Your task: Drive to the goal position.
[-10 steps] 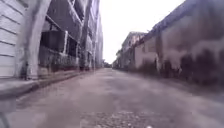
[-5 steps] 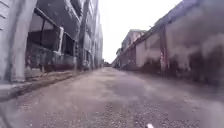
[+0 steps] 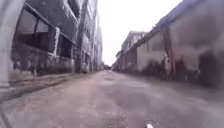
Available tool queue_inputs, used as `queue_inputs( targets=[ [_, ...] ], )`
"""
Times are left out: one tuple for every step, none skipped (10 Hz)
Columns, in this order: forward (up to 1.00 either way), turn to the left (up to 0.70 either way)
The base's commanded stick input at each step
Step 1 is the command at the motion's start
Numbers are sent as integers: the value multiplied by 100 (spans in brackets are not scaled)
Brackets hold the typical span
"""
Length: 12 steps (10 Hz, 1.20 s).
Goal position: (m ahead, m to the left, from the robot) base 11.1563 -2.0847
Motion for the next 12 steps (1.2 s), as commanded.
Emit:
queue_inputs(
  targets=[
    [100, 0],
    [100, 0],
    [100, 0],
    [100, 0],
    [100, 0],
    [100, 0],
    [100, 0],
    [100, 0],
    [100, 0],
    [100, 0],
    [100, 0],
    [100, 0]
  ],
)
